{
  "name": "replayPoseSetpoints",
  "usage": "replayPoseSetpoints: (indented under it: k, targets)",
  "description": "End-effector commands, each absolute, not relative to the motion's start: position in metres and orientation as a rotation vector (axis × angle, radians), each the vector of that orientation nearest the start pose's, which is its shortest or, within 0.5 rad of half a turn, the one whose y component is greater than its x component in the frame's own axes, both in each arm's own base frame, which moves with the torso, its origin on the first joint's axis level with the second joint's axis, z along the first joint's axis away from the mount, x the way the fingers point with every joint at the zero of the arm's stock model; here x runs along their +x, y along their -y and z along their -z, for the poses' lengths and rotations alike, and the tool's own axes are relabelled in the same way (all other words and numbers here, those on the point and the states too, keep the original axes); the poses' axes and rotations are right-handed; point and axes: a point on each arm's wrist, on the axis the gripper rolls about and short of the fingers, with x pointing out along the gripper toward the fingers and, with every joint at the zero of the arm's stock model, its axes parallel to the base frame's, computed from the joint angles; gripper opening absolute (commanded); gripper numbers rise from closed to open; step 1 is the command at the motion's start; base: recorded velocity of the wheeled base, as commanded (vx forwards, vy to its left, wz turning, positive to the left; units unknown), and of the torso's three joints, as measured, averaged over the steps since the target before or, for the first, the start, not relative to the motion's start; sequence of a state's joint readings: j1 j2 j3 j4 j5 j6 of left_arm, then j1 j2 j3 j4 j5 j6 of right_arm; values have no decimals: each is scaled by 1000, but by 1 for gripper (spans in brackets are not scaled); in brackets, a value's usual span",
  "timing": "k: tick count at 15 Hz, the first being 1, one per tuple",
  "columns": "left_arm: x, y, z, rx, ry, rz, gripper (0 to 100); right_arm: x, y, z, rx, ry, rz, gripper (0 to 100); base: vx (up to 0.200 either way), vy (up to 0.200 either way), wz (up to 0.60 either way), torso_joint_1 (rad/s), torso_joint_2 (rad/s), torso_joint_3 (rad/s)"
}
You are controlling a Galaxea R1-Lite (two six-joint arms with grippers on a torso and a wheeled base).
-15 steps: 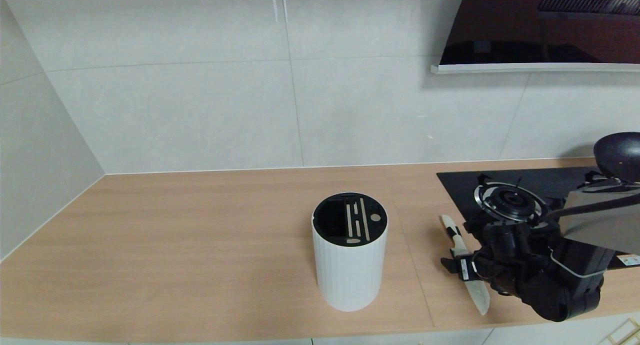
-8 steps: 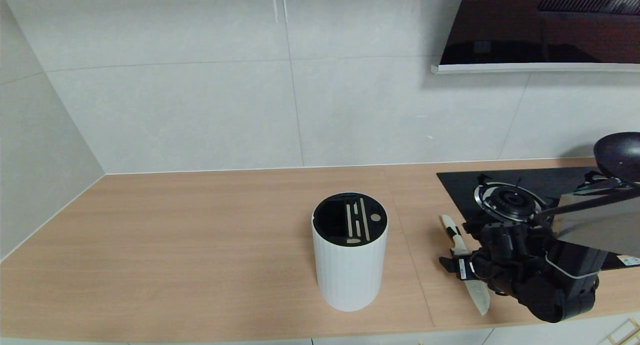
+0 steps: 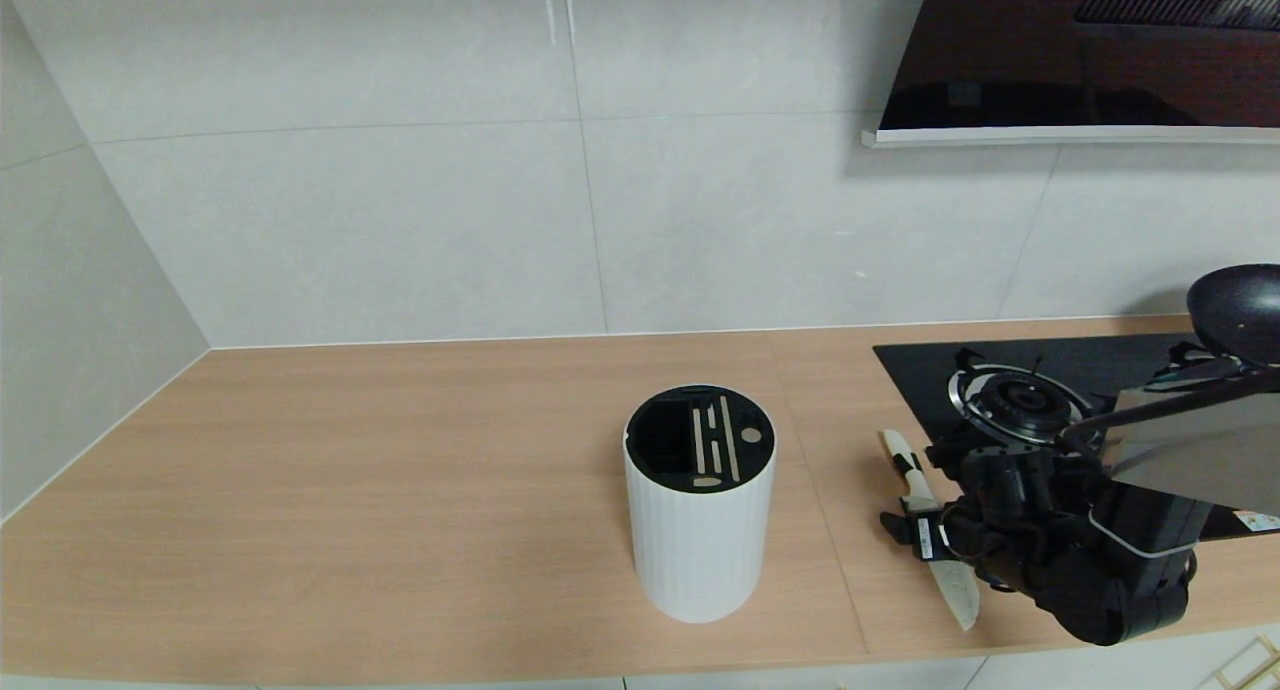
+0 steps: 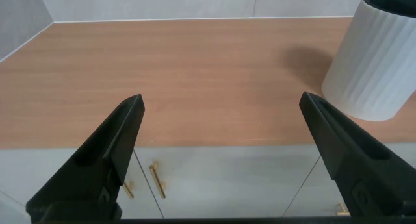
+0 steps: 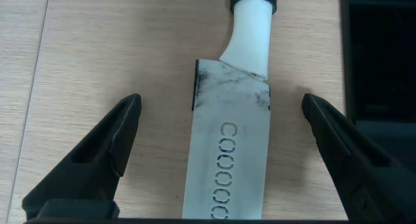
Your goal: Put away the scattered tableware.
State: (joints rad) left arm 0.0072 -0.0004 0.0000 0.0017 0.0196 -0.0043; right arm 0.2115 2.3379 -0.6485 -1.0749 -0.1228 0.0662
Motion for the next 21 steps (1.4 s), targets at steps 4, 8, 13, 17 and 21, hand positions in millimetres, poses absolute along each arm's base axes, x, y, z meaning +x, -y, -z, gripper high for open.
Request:
replayPoseSetpoints:
  k: [4,8,13,17,21]
  targets:
    - [-23,0,-75,-5,-1,-28,100,339,-71,26,-38,-611,-67,0,0,0,0,0,0,0]
    - [-23,0,-75,-5,-1,-28,100,339,-70,28,-43,-614,-58,0,0,0,0,0,0,0]
    - [-23,0,-75,-5,-1,-28,100,335,-69,-7,-30,-528,-56,0,0,0,0,0,0,0]
    - [-23,0,-75,0,-2,-28,100,320,-67,-58,-13,-402,-65,0,0,0,0,0,0,0]
    - [-23,0,-75,-3,0,-28,100,312,-70,-80,-5,-343,-81,0,0,0,0,0,0,0]
